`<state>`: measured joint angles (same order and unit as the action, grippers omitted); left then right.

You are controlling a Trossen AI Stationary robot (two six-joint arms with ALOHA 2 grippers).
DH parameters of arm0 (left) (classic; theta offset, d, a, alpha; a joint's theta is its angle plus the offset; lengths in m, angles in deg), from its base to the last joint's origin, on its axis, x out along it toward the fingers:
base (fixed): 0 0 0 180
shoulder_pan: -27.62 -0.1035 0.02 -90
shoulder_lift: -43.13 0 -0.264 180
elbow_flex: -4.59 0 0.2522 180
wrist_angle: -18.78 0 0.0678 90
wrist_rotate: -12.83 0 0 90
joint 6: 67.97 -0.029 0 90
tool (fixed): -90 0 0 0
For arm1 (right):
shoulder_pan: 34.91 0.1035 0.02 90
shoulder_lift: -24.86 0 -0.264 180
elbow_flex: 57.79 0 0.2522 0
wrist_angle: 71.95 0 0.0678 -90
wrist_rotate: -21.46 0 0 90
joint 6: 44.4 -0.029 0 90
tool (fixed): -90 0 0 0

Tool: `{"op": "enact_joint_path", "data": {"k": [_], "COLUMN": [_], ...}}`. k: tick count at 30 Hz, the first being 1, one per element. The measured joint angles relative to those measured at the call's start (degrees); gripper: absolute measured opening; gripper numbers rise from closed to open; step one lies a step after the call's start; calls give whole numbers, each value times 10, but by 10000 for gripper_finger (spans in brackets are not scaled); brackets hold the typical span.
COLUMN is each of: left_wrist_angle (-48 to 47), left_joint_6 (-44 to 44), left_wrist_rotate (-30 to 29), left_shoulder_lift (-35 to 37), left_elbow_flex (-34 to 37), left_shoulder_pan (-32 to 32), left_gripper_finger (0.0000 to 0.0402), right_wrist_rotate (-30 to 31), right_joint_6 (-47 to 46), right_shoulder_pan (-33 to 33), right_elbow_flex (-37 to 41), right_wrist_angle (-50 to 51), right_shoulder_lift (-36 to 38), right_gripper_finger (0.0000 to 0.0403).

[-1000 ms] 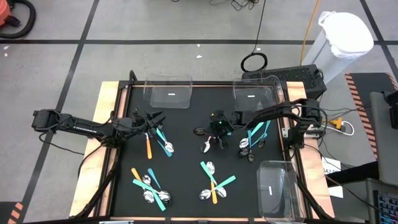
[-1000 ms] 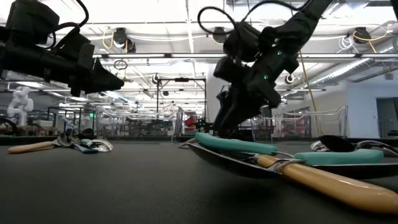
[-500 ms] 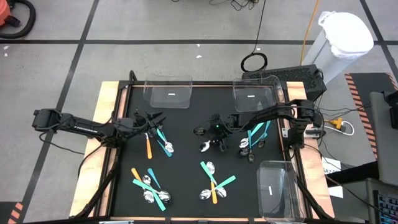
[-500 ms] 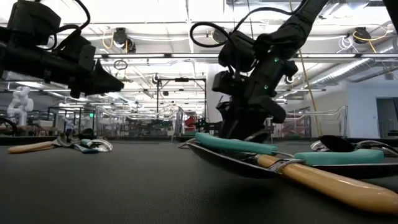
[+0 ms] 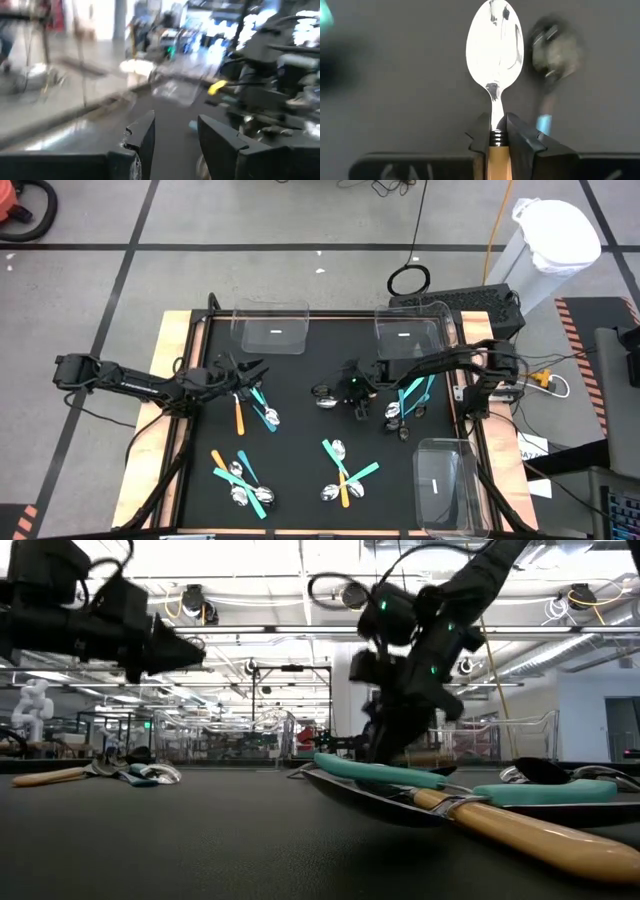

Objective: Sort silverware by color (type)
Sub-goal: Put the yellow spoon into the top right transparent bin

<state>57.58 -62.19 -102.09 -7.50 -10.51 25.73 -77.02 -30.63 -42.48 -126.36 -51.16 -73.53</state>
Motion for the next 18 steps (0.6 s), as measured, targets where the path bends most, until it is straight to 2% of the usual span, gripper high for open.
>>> {"op": "enact_joint_path", "data": {"k": [4, 7, 13, 15, 18], "left_wrist_angle": [7, 5, -25, -58, -118], "left_joint_6": [-49, -95, -148, -152, -152], "left_wrist_rotate": [-1, 1, 1, 4, 19], "left_shoulder_lift": [-1, -23, -76, -91, -114], "left_elbow_flex": [-36, -74, -163, -196, -247], "left_shoulder_pan": [0, 0, -22, -37, -64], "left_gripper_finger": [148, 148, 148, 148, 148], "right_wrist_rotate": [3, 58, 218, 239, 237], "right_joint_6": [-15, -22, -20, -19, -10], "right_shoulder_pan": [-15, -35, -94, -125, -170], "right_elbow_flex": [-1, -1, -2, -2, -2], "right_wrist_angle": [27, 61, 140, 172, 216], "right_shoulder_lift": [81, 148, 249, 267, 279], "right_gripper_finger": [42, 43, 44, 45, 45]}}
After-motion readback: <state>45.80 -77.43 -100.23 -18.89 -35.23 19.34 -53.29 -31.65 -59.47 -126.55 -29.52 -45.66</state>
